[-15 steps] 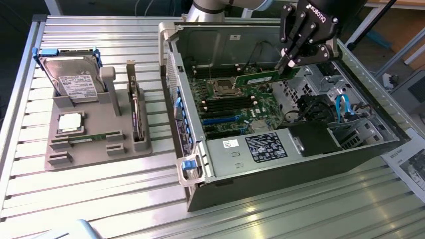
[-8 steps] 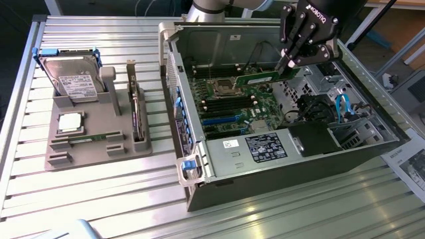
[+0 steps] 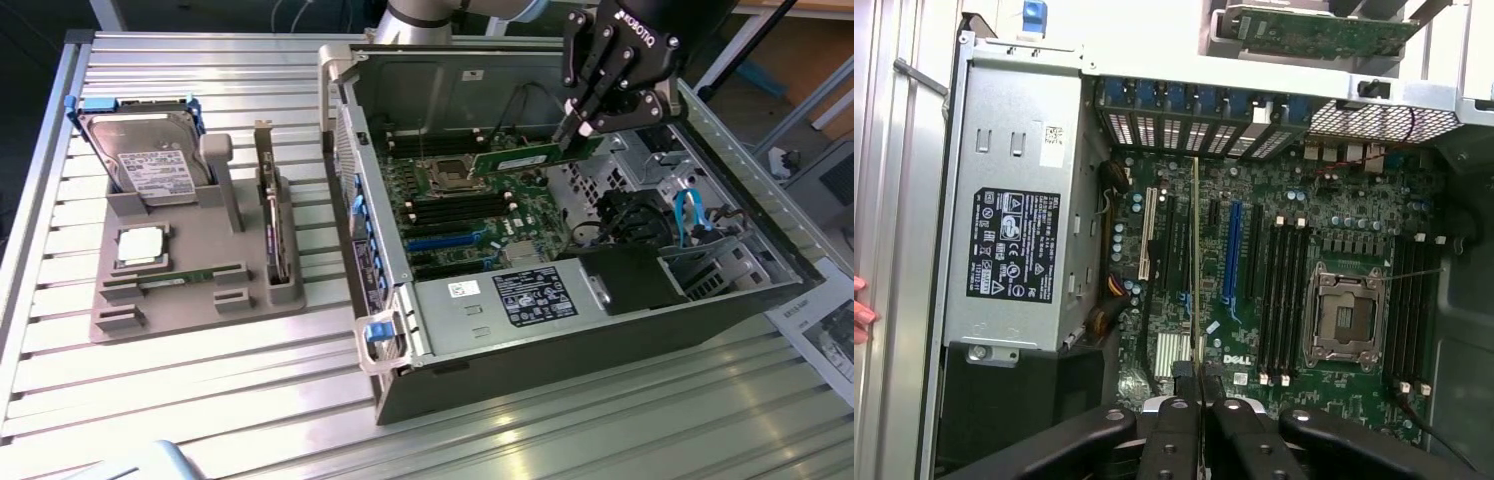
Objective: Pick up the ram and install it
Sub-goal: 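Pick up the ram and move it above insertion slot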
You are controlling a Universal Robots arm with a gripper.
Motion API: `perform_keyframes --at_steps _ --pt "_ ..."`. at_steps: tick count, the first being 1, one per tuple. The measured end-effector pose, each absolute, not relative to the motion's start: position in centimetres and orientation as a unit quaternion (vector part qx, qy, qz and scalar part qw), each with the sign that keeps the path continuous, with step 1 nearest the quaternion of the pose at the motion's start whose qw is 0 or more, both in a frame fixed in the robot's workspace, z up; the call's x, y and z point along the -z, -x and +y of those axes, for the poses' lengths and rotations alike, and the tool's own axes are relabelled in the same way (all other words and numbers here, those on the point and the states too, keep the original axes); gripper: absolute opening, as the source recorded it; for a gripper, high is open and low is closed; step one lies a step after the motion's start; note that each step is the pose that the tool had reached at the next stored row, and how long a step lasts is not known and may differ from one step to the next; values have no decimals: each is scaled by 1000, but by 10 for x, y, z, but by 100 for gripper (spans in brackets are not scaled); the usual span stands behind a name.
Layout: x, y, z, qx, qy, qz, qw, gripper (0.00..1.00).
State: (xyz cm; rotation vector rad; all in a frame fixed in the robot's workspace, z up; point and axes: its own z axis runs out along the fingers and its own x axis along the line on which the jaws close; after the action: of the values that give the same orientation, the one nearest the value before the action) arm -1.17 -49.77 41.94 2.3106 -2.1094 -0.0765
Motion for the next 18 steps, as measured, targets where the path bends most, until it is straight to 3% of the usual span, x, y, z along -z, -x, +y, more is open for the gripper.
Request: perform_keyframes --at_steps 18 --pt "-417 12 -490 24 -738 -674 6 12"
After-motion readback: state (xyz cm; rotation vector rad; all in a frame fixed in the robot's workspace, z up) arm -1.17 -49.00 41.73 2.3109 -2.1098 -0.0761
